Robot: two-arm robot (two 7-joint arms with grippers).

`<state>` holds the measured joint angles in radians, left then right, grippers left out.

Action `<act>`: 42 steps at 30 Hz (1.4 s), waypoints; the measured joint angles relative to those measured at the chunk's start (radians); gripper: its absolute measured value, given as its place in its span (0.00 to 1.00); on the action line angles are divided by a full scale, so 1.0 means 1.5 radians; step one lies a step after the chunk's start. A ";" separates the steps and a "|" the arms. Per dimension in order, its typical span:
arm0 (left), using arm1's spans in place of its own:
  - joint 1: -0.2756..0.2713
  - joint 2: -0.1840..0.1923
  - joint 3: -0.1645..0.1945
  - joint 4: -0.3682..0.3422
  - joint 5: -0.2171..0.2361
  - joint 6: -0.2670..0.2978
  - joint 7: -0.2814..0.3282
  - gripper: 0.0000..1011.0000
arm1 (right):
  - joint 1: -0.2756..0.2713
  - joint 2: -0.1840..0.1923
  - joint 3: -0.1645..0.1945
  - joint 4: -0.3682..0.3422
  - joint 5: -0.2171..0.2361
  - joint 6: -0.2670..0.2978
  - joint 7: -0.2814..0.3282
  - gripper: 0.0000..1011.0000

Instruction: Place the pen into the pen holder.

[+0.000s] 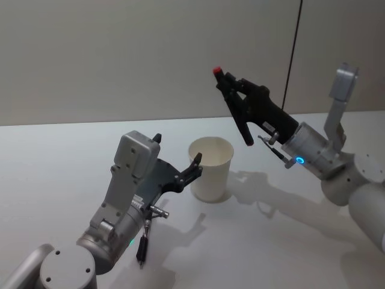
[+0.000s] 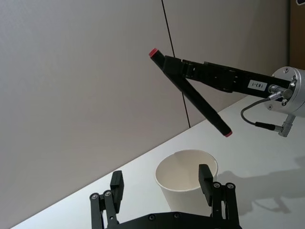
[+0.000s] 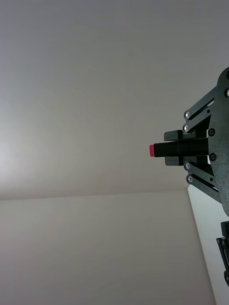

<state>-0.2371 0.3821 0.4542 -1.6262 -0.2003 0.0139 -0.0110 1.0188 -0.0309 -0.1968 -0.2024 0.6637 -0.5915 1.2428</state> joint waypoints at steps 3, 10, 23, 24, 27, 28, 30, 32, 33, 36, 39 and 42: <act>0.000 0.000 0.000 0.000 0.000 0.000 0.000 0.99 | 0.010 -0.003 -0.008 0.018 -0.008 0.003 -0.004 0.17; 0.000 0.000 0.000 0.000 0.000 0.000 0.000 0.99 | 0.024 -0.009 -0.027 0.046 -0.031 0.013 -0.034 0.17; 0.000 0.000 0.000 0.000 0.000 0.000 0.000 0.99 | 0.035 -0.016 -0.029 0.071 -0.044 0.021 -0.042 0.17; 0.000 0.000 0.000 0.000 0.000 0.000 0.000 0.99 | 0.035 -0.016 -0.027 0.072 -0.043 0.022 -0.037 0.17; 0.000 0.000 0.000 0.000 0.000 0.000 0.000 0.99 | 0.036 -0.017 -0.022 0.075 -0.041 0.021 -0.029 0.17; 0.000 0.000 0.000 0.000 0.000 0.000 0.000 0.99 | 0.037 -0.018 -0.020 0.076 -0.040 0.021 -0.027 0.17; 0.000 0.000 0.000 0.000 0.000 0.000 0.000 0.99 | 0.037 -0.018 -0.016 0.077 -0.039 0.021 -0.020 0.17; 0.000 0.000 0.000 0.000 0.000 0.000 0.000 0.99 | 0.037 -0.018 -0.013 0.079 -0.037 0.021 -0.015 0.17; 0.000 0.000 0.000 0.000 0.000 0.000 0.000 0.99 | 0.038 -0.018 -0.010 0.079 -0.035 0.021 -0.010 0.17; 0.000 0.000 0.000 0.000 0.000 0.000 0.000 0.99 | 0.038 -0.019 -0.005 0.081 -0.033 0.021 0.001 0.17; 0.000 0.000 0.000 0.000 0.000 0.000 0.000 0.99 | 0.039 -0.020 0.000 0.082 -0.031 0.021 0.011 0.17; 0.000 0.000 0.000 0.000 0.000 0.000 0.000 0.99 | 0.039 -0.021 0.004 0.083 -0.030 0.023 0.017 0.17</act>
<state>-0.2371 0.3821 0.4542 -1.6262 -0.2004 0.0138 -0.0109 1.0778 -0.0618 -0.1913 -0.0779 0.6183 -0.5575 1.2676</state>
